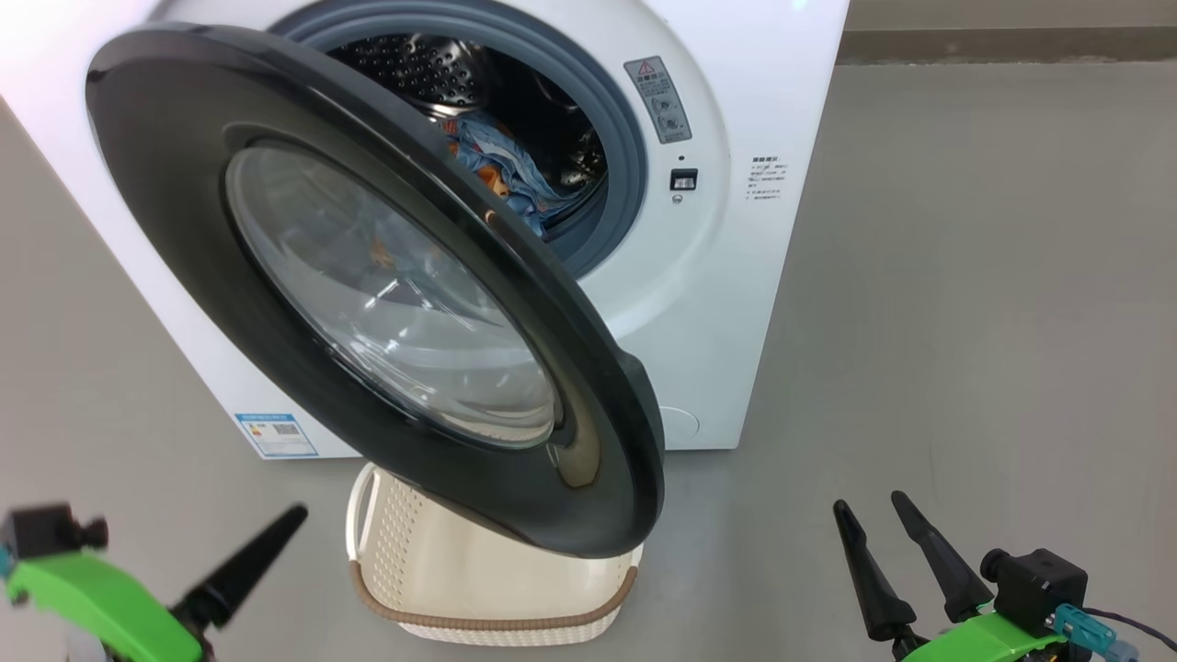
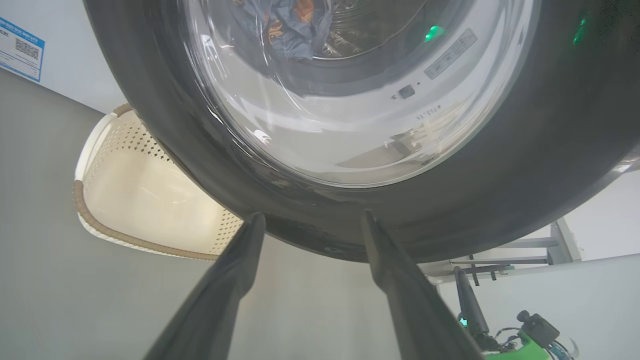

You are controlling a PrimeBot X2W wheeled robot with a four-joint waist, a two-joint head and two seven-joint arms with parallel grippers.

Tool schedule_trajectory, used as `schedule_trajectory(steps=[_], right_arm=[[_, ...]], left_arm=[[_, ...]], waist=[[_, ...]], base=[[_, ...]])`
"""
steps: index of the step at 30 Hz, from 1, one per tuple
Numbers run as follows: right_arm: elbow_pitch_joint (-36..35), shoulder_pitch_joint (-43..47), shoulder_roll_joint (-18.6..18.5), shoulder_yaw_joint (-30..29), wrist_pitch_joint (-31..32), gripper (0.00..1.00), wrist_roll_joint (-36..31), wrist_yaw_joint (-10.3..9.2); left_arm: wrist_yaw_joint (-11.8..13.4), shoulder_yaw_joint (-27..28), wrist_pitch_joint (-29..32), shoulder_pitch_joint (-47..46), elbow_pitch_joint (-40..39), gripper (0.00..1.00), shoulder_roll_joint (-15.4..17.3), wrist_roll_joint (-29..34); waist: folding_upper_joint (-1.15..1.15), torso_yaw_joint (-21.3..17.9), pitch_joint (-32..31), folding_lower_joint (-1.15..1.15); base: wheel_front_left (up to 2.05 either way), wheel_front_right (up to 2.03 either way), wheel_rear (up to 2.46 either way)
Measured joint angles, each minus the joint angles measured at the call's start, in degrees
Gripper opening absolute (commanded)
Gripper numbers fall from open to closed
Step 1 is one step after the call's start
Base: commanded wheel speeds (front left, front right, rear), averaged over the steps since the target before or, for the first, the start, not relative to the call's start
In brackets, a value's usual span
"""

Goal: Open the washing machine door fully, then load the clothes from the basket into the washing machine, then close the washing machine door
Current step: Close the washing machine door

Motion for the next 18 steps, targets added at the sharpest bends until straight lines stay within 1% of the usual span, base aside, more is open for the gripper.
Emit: schedule_trajectory(steps=[9, 14, 16, 18], right_arm=[[0.01, 1.16, -0.60, -0.21, 0.00, 1.00, 0.10, 0.00], [0.03, 1.23, -0.80, -0.49, 0.00, 1.00, 0.11, 0.00], [0.04, 1.25, -0.86, -0.63, 0.00, 1.00, 0.16, 0.00], [0.05, 1.28, -0.92, -0.75, 0.00, 1.00, 0.16, 0.00]], left_arm=[[0.00, -6.26, -14.36, 5.25, 3.15, 1.00, 1.33, 1.49], [0.00, -11.27, -24.04, 6.44, 5.38, 1.00, 3.37, 5.57], [0.00, -13.37, -28.84, 6.43, 6.95, 1.00, 4.28, 8.33], [0.00, -14.90, -33.73, 6.41, 8.71, 1.00, 4.81, 9.64]], waist=[[0.00, -0.29, -0.73, 0.00], [0.00, -0.26, -1.14, 0.00], [0.00, -0.18, -1.31, 0.00], [0.00, -0.11, -1.44, 0.00]], base=[[0.00, 0.00, 0.00], [0.00, 0.00, 0.00], [0.00, 0.00, 0.00], [0.00, 0.00, 0.00]])
